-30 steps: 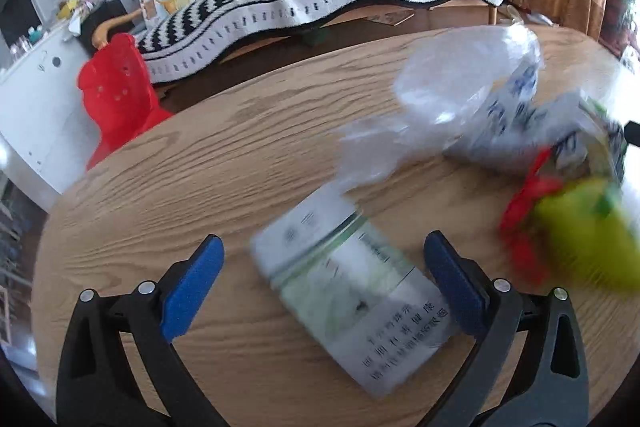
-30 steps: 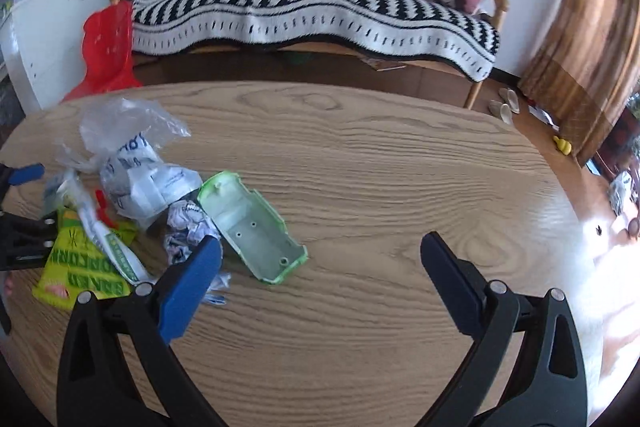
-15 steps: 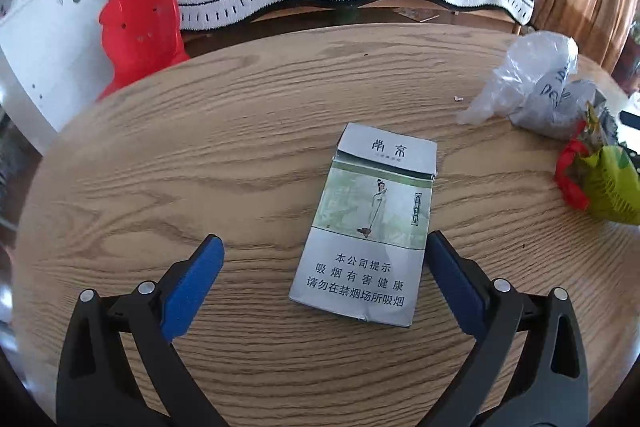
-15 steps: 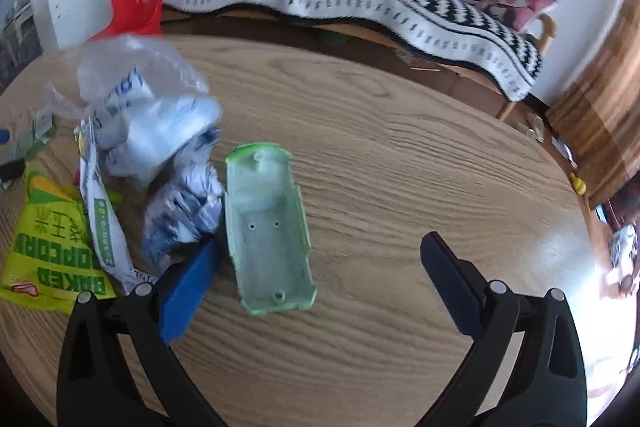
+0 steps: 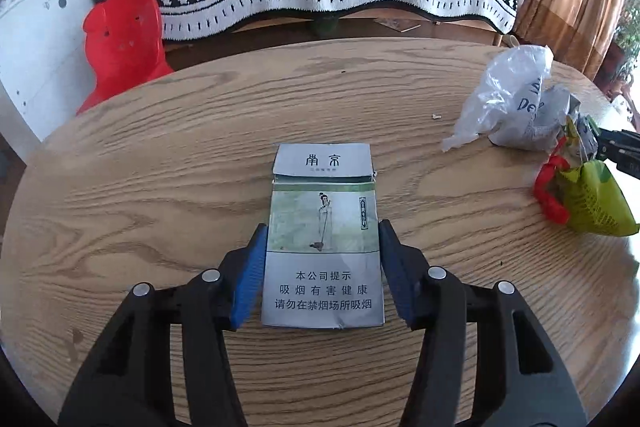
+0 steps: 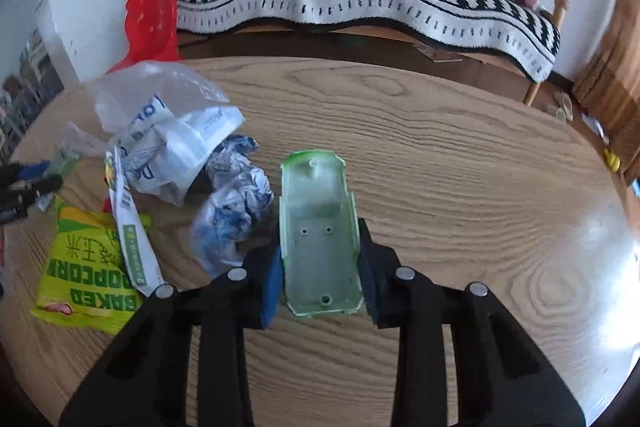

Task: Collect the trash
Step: 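Grasp the white cigarette pack with left gripper while right gripper grasps green plastic tray, then carry both items over the black bin and open both grippers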

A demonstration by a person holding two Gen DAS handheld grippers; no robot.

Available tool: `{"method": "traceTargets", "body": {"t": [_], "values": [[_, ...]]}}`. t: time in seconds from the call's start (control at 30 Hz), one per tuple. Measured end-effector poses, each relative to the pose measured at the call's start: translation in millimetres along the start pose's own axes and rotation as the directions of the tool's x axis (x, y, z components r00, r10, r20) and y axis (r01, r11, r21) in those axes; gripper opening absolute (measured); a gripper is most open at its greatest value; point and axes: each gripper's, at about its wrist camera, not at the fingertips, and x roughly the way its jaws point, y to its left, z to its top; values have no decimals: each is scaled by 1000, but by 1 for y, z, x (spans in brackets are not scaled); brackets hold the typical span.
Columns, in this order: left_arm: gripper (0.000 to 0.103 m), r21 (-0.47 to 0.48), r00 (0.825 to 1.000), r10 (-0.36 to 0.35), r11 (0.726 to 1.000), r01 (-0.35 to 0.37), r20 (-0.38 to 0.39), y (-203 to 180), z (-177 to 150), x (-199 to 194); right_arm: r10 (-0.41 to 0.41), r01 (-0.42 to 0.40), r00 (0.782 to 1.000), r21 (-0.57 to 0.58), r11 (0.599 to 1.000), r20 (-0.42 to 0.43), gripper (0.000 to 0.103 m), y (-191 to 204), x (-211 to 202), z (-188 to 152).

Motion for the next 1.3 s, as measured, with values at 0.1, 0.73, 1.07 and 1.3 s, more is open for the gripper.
{"method": "traceTargets", "body": {"t": [0.1, 0.73, 1.07, 1.3], "values": [[53, 0, 1000, -6, 1000, 6, 0, -3, 1, -2, -2, 2, 1000, 31, 1000, 9, 33, -5, 0, -1], [54, 87, 943, -260, 965, 247, 207, -114, -24, -138, 3, -45, 980, 207, 977, 200, 33, -34, -172, -81], [54, 344, 765, -637, 701, 625, -92, -353, -168, -216, -185, 81, 963, 439, 895, 197, 33, -106, -325, -254], [54, 362, 752, -594, 659, 659, -286, -435, -246, -172, -165, 81, 983, 603, 793, 84, 33, -123, -330, -385]]}}
